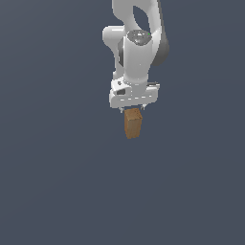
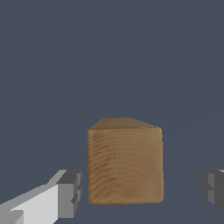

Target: Pick up the object and move it to a goal position.

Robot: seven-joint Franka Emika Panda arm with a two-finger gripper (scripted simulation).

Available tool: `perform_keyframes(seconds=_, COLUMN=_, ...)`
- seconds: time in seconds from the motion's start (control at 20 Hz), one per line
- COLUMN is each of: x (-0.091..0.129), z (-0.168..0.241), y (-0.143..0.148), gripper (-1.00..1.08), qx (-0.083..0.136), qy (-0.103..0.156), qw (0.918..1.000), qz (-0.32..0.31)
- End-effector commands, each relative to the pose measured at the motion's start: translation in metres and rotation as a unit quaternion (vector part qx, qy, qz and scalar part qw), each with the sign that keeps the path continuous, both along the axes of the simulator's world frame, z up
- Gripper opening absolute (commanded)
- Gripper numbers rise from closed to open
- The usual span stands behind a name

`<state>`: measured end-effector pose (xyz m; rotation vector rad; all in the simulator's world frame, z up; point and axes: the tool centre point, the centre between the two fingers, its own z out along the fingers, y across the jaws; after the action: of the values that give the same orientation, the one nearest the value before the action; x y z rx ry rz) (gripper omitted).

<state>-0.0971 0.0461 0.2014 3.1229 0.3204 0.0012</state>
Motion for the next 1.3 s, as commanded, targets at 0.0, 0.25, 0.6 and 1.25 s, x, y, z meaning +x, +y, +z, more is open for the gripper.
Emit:
perform_keyframes(seconds=0.0, x=-0.003, z=-0.006, y=0.005, gripper=1.00, qx=0.001, qy=0.000, qw=1.0000, qz=0.007)
perform_keyframes(seconds=0.25, x=-0.004, z=-0.008, y=0.006, gripper=1.00, qx=0.001, qy=0.001, qw=1.0000, qz=0.008)
perform_keyframes(seconds=0.6, x=-0.005, z=-0.026, y=0.006, gripper=1.00, qx=0.001, qy=0.001, qw=1.0000, qz=0.008)
perform_keyframes(seconds=1.25, x=-0.005, z=-0.059, y=0.007, gripper=-1.00, qx=0.001, qy=0.000, qw=1.0000, qz=0.009)
